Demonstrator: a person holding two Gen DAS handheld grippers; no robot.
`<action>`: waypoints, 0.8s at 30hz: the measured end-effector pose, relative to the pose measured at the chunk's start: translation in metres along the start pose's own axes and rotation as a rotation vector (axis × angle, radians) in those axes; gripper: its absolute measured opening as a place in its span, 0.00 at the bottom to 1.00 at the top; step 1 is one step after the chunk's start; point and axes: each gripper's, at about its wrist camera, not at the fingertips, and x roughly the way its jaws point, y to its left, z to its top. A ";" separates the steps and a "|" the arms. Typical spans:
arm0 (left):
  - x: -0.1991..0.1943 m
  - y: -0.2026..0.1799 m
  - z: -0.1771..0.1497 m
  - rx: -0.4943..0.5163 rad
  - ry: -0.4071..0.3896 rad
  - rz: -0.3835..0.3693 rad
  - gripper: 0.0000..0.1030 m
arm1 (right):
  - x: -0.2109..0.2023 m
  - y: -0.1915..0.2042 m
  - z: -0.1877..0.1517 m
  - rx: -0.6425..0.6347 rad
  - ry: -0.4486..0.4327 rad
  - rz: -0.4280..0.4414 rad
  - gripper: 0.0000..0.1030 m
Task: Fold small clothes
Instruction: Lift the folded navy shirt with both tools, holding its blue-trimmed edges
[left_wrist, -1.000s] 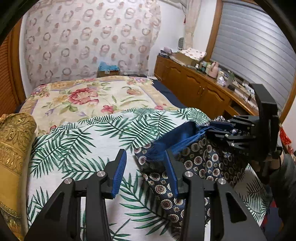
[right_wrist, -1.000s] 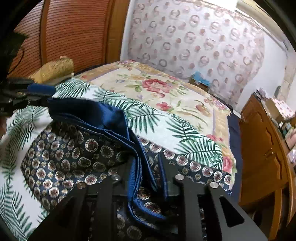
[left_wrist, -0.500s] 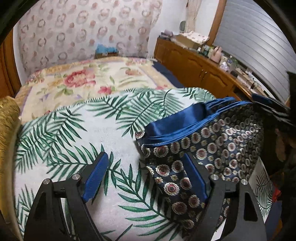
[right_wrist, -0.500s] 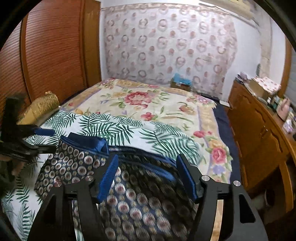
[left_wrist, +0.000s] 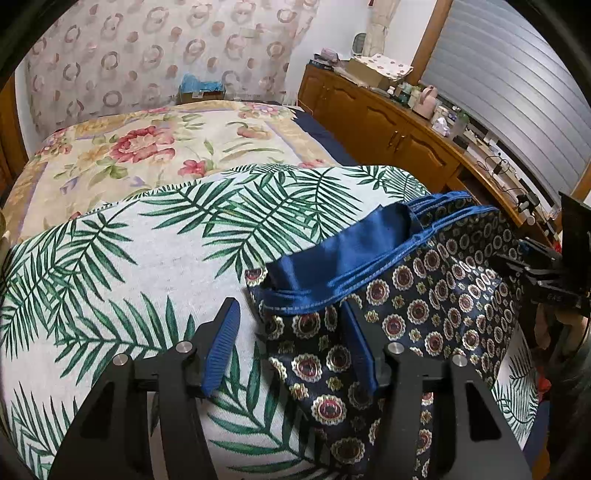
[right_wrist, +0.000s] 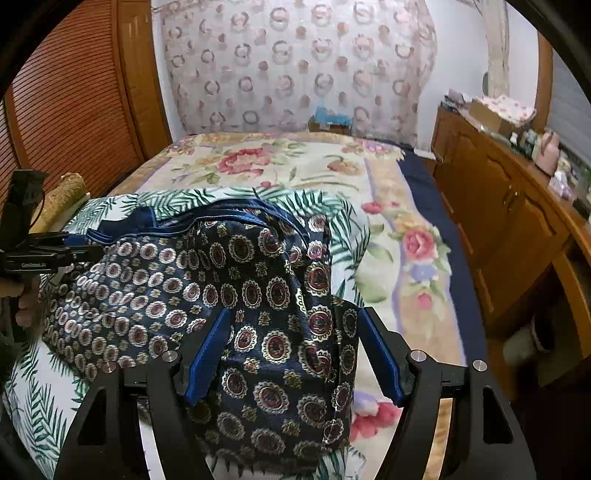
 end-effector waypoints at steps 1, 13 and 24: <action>0.001 -0.001 0.001 0.006 -0.001 0.004 0.56 | 0.003 -0.001 0.001 0.002 0.006 0.005 0.71; 0.001 -0.009 0.004 0.018 -0.023 -0.058 0.13 | 0.016 -0.016 0.005 0.029 0.029 0.067 0.71; 0.005 -0.011 0.003 0.037 -0.002 -0.098 0.07 | 0.024 -0.009 0.004 -0.002 0.031 0.081 0.71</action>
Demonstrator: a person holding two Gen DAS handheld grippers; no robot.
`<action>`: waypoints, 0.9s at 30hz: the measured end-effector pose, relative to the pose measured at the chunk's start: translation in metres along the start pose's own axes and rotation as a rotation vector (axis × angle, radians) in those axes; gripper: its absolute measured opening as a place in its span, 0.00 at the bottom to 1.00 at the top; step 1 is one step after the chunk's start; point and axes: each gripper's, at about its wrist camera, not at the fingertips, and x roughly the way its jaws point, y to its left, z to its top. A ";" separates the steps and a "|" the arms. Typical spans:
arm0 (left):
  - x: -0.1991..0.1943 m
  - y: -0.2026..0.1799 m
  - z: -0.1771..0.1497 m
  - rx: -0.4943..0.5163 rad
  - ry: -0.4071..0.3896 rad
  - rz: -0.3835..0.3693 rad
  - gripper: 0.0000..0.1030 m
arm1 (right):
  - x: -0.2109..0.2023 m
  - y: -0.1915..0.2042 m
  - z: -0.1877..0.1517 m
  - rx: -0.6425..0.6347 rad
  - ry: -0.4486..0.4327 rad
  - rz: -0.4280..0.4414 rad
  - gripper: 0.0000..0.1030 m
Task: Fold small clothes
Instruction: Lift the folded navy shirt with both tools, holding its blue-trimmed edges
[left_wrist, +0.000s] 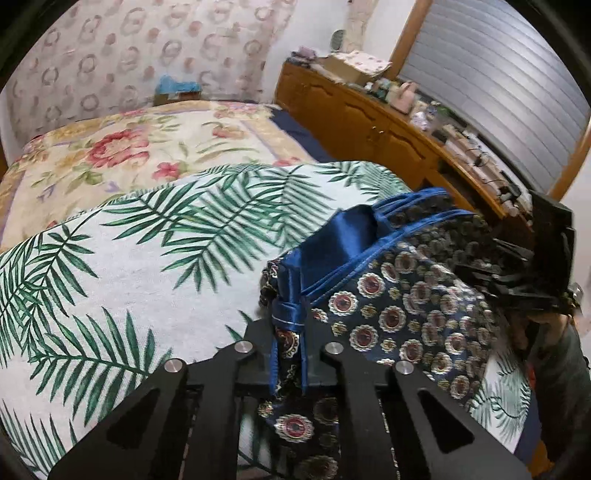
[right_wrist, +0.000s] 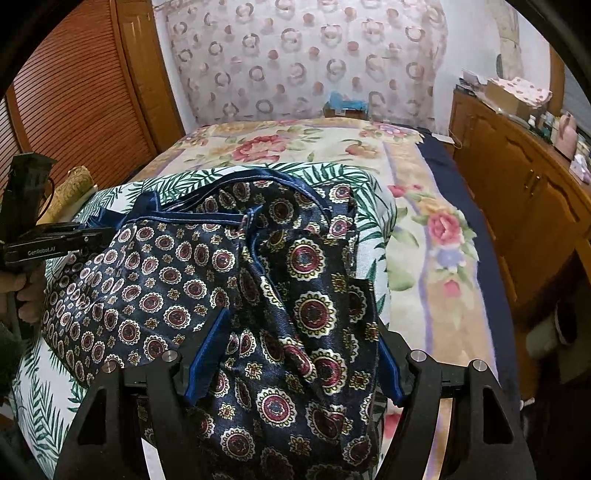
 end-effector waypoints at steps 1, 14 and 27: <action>-0.006 -0.002 -0.001 0.007 -0.013 -0.009 0.07 | 0.000 0.001 0.000 -0.004 0.001 0.000 0.71; -0.048 0.017 -0.022 -0.038 -0.076 0.006 0.07 | 0.004 0.012 0.017 -0.067 0.000 0.001 0.71; -0.030 0.021 -0.031 -0.040 -0.036 0.032 0.07 | 0.032 -0.001 0.032 -0.041 0.010 -0.003 0.77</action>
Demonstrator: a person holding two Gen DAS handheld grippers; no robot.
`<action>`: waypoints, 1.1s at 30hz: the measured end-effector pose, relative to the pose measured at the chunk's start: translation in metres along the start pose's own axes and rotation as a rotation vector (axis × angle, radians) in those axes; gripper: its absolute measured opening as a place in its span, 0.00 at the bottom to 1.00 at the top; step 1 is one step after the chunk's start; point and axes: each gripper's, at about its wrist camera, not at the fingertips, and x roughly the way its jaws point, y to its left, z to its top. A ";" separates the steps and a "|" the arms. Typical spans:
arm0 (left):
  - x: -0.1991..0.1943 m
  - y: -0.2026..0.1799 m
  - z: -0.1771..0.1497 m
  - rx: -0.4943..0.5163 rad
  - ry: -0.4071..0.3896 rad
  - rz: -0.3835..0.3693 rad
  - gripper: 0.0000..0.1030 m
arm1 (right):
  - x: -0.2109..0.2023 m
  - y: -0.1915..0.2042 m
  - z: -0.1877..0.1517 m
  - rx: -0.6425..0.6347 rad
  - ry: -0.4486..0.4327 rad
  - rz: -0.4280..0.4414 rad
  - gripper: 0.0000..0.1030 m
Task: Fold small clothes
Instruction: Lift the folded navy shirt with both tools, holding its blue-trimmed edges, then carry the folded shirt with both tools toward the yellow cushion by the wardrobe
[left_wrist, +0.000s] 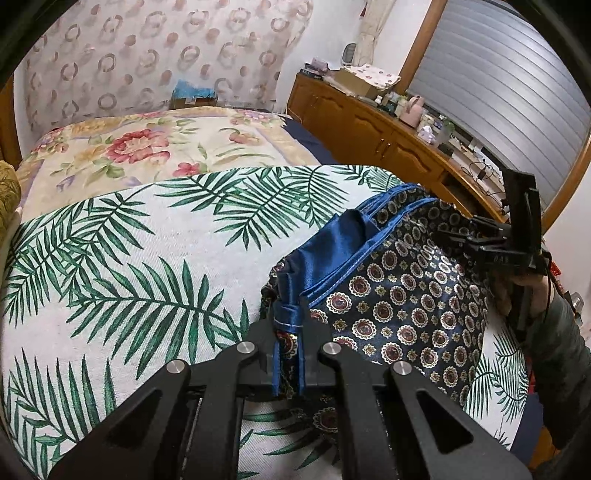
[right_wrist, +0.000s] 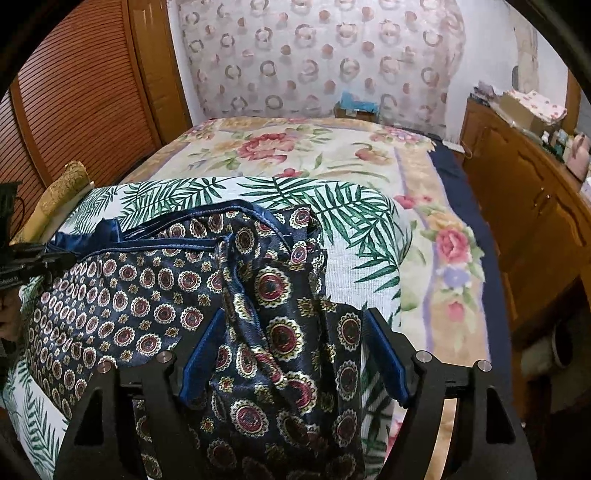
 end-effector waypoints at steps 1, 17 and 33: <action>0.001 0.000 -0.001 0.002 0.002 0.001 0.07 | -0.001 -0.002 0.001 0.002 -0.006 -0.002 0.78; 0.004 -0.005 -0.004 0.044 0.017 0.024 0.07 | 0.003 -0.008 -0.007 0.078 -0.009 0.039 0.78; -0.087 -0.031 -0.004 0.052 -0.206 -0.063 0.06 | -0.025 0.023 -0.005 -0.013 -0.042 0.129 0.12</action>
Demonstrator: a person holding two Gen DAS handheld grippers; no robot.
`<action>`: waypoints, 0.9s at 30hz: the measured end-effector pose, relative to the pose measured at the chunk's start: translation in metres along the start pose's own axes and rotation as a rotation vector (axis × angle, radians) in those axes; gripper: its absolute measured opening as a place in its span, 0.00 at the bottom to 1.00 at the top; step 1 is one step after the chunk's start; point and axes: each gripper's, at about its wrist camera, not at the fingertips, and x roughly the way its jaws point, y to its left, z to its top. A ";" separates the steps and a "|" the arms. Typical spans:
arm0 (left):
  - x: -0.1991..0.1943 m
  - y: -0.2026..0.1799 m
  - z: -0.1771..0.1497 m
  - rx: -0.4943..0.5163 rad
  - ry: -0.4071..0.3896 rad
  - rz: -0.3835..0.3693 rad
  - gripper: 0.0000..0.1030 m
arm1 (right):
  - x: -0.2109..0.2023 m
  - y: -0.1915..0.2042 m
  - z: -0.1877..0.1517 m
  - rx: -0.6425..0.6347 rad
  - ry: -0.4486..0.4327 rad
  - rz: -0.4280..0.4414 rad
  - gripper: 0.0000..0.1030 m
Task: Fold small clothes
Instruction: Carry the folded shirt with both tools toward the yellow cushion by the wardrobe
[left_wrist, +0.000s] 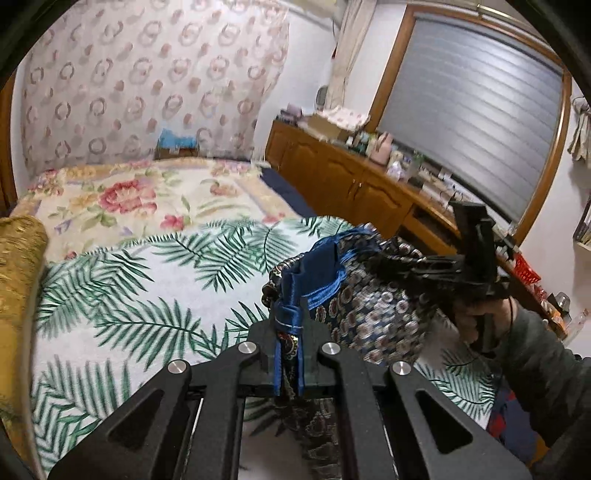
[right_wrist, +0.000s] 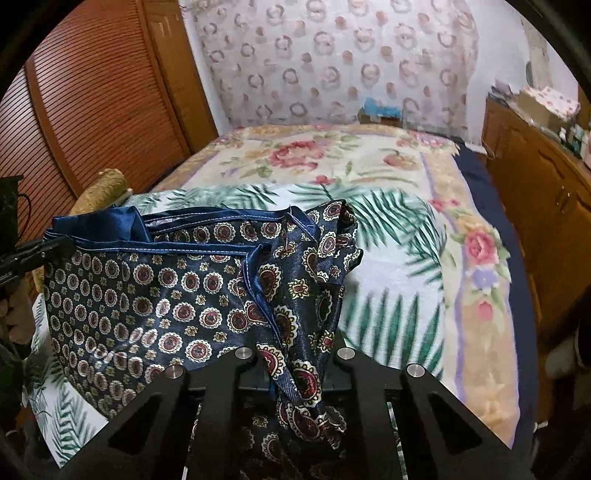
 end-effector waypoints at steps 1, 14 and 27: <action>-0.008 0.002 0.000 -0.005 -0.014 0.004 0.06 | -0.002 0.006 0.000 -0.012 -0.010 0.003 0.12; -0.152 0.060 -0.029 -0.111 -0.205 0.228 0.06 | 0.011 0.115 0.059 -0.265 -0.118 0.163 0.11; -0.210 0.160 -0.067 -0.293 -0.286 0.492 0.06 | 0.095 0.229 0.165 -0.525 -0.195 0.275 0.11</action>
